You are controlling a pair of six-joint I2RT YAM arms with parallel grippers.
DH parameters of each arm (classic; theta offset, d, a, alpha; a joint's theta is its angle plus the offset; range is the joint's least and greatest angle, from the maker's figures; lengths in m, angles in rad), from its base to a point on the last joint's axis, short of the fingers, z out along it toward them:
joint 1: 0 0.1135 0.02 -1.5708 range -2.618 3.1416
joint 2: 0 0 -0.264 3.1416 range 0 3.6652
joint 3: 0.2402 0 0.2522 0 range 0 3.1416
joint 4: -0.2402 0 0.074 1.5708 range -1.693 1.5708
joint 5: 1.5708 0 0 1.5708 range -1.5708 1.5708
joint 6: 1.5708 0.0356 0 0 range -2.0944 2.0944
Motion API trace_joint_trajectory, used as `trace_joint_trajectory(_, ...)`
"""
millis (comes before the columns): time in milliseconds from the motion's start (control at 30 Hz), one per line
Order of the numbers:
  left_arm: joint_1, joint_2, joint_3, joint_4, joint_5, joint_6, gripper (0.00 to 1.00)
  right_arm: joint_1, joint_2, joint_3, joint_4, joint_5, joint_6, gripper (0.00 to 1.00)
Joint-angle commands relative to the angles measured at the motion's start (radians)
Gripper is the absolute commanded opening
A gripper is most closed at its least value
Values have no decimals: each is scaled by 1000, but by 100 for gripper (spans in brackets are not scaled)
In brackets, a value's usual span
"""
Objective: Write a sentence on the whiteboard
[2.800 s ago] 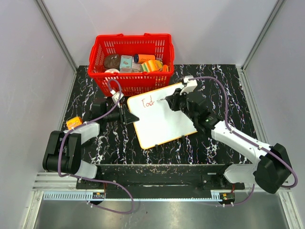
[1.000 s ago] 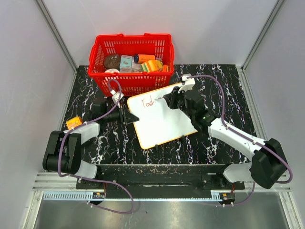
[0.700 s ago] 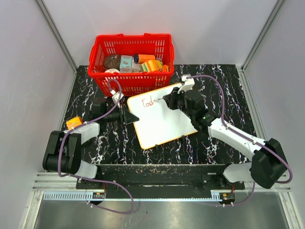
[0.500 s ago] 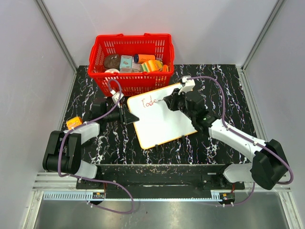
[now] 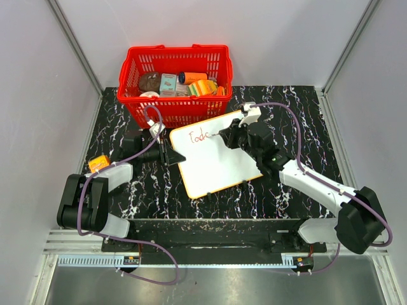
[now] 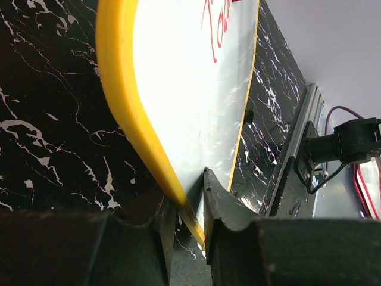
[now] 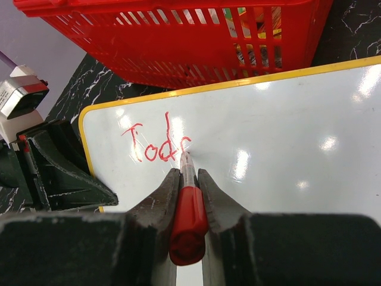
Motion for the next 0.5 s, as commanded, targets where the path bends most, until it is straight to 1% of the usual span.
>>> trace_joint_trajectory(0,-23,6,-15,-3,-54,110,0,-8,-9,21,-16,51,-7,0)
trace_joint_trajectory(467,-25,6,-15,-3,-54,110,0,-7,10,74,-12,82,-15,0)
